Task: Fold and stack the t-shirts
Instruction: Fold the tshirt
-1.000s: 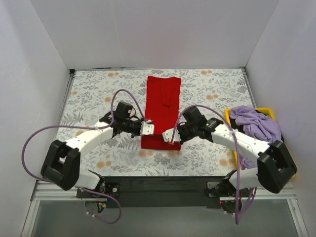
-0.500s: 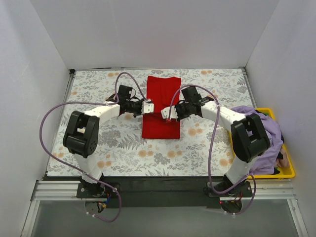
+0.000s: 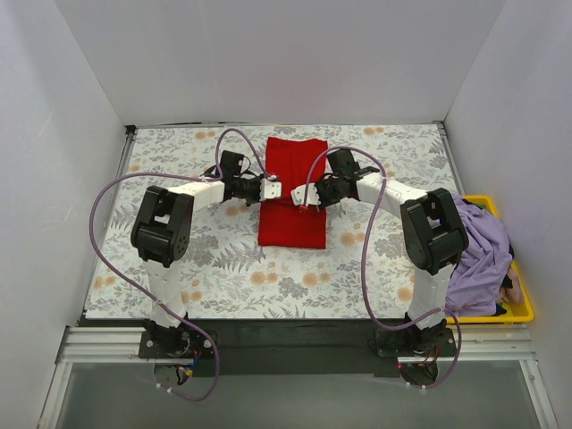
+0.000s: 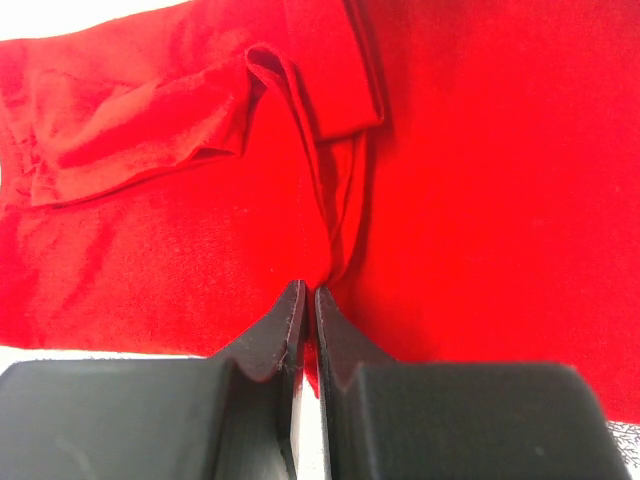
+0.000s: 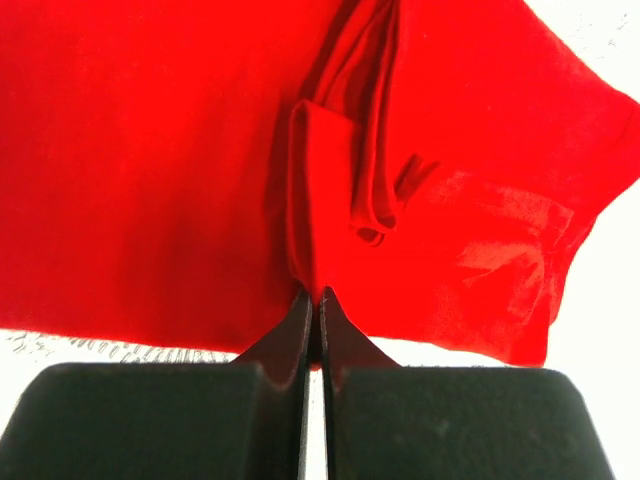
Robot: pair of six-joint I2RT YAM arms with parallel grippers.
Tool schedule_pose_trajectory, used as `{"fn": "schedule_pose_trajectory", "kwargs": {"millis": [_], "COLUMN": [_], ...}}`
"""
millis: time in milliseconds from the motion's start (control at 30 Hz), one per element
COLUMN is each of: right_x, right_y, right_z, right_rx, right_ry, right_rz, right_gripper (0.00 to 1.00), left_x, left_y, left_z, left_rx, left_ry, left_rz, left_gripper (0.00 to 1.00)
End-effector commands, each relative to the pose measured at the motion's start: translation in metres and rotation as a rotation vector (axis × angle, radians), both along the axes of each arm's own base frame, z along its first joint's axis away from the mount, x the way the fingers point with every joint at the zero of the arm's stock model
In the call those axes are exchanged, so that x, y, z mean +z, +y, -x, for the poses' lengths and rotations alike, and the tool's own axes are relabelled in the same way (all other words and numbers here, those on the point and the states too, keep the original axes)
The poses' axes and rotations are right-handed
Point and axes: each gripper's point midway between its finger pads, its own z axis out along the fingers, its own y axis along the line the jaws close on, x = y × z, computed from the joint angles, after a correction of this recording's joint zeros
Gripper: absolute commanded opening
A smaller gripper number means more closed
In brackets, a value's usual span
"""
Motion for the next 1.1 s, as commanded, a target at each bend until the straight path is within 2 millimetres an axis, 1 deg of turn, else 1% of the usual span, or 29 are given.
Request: {"fn": "schedule_pose_trajectory", "kwargs": {"millis": [0,133,167,200,233,267,300,333,367,400,467,500,533,567,600,633,667,700,733,767,800,833,867,933,967,1000,1033,1067], "right_x": [0.013,0.011,0.011,0.01,0.011,0.013,0.024,0.031,0.042,0.065,0.087,0.099,0.101,0.102,0.111,0.101,0.093,0.096,0.076,0.07,0.07,0.063,0.053,0.044,0.034,0.028,0.022,0.011], "right_y": [0.012,0.012,0.011,0.01,0.009,0.007,0.007,0.006,0.004,0.005,0.004,0.0,-0.003,-0.003,-0.006,-0.007,-0.008,-0.009,-0.009,-0.01,-0.01,-0.006,-0.006,-0.001,-0.003,-0.002,0.0,-0.003], "right_z": [-0.019,-0.022,-0.022,-0.024,-0.024,-0.026,-0.03,-0.032,-0.036,-0.038,-0.036,-0.027,-0.017,-0.006,0.005,0.021,0.039,0.051,0.073,0.083,0.093,0.105,0.116,0.132,0.14,0.144,0.15,0.156], "right_rx": [0.022,0.015,0.012,0.004,-0.002,-0.02,-0.03,-0.042,-0.058,-0.083,-0.107,-0.126,-0.13,-0.121,-0.124,-0.134,-0.125,-0.122,-0.116,-0.114,-0.11,-0.095,-0.112,-0.101,-0.113,-0.112,-0.106,-0.123], "right_ry": [-0.073,-0.077,-0.077,-0.082,-0.084,-0.088,-0.113,-0.122,-0.142,-0.167,-0.174,-0.169,-0.142,-0.109,-0.096,-0.036,0.027,0.038,0.1,0.117,0.123,0.143,0.19,0.226,0.253,0.26,0.27,0.293], "right_rz": [-0.037,-0.034,-0.03,-0.024,-0.022,-0.017,-0.031,-0.039,-0.044,-0.079,-0.122,-0.145,-0.142,-0.157,-0.17,-0.17,-0.16,-0.165,-0.142,-0.134,-0.133,-0.125,-0.119,-0.106,-0.091,-0.079,-0.061,-0.044], "right_gripper": [0.01,0.01,0.01,0.06,0.26,0.34,0.4,0.53,0.57,0.58,0.59,0.59,0.61,0.61,0.61,0.6,0.59,0.58,0.56,0.55,0.54,0.51,0.5,0.47,0.46,0.46,0.45,0.45], "left_x": [0.021,0.02,0.02,0.019,0.02,0.027,0.032,0.039,0.053,0.056,0.066,0.084,0.078,0.08,0.092,0.083,0.082,0.091,0.088,0.074,0.071,0.07,0.059,0.053,0.051,0.042,0.039,0.031], "left_y": [-0.002,-0.001,0.0,0.0,0.002,0.002,0.004,0.006,0.007,0.016,0.024,0.031,0.036,0.04,0.042,0.044,0.044,0.042,0.04,0.041,0.039,0.038,0.039,0.036,0.035,0.033,0.033,0.032], "left_z": [-0.014,-0.013,-0.015,-0.016,-0.018,-0.022,-0.024,-0.025,-0.025,-0.022,-0.013,-0.008,0.003,0.012,0.02,0.036,0.047,0.06,0.069,0.082,0.089,0.094,0.103,0.112,0.117,0.125,0.13,0.136], "left_rx": [-0.016,-0.008,-0.004,0.012,0.028,0.045,0.076,0.09,0.1,0.136,0.162,0.174,0.19,0.195,0.191,0.191,0.183,0.158,0.153,0.157,0.149,0.143,0.135,0.112,0.101,0.071,0.055,0.032], "left_ry": [-0.083,-0.086,-0.096,-0.09,-0.091,-0.108,-0.084,-0.081,-0.087,-0.048,-0.016,-0.024,0.022,0.042,0.031,0.071,0.087,0.085,0.098,0.134,0.144,0.143,0.159,0.152,0.148,0.133,0.12,0.105], "left_rz": [0.023,0.017,0.017,0.02,0.023,0.031,0.049,0.06,0.082,0.1,0.126,0.152,0.157,0.156,0.168,0.167,0.171,0.189,0.188,0.175,0.17,0.168,0.154,0.137,0.132,0.111,0.099,0.075], "left_gripper": [0.0,0.0,0.02,0.16,0.23,0.29,0.33,0.37,0.4,0.41,0.42,0.42,0.43,0.43,0.44,0.44,0.45,0.46,0.47,0.47,0.48,0.49,0.49,0.49,0.49,0.49,0.49,0.49]}}
